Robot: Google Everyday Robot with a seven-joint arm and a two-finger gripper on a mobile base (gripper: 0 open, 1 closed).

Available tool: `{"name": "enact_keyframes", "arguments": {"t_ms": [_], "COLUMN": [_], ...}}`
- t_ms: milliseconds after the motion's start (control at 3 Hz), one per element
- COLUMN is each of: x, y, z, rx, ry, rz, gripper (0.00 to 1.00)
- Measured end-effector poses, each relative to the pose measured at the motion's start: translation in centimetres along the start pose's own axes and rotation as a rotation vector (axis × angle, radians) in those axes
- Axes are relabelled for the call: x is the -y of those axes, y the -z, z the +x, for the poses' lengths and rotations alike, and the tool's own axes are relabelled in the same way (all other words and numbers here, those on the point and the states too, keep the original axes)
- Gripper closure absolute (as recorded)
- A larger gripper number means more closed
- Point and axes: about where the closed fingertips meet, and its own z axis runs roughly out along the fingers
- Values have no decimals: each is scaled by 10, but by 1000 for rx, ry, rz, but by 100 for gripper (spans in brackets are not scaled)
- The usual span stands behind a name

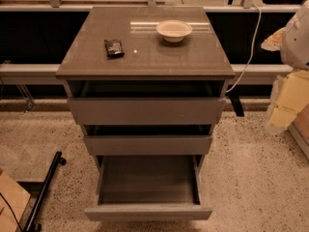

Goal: Close bottom drawer

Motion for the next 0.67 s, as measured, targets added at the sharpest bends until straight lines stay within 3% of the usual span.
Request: {"name": "enact_keyframes", "arguments": {"t_ms": [333, 667], "x": [0, 0], "y": [0, -3], "z": [0, -1], "rx": [0, 1], "ry": [0, -8], "rz": [0, 6], "gripper": [0, 23]}}
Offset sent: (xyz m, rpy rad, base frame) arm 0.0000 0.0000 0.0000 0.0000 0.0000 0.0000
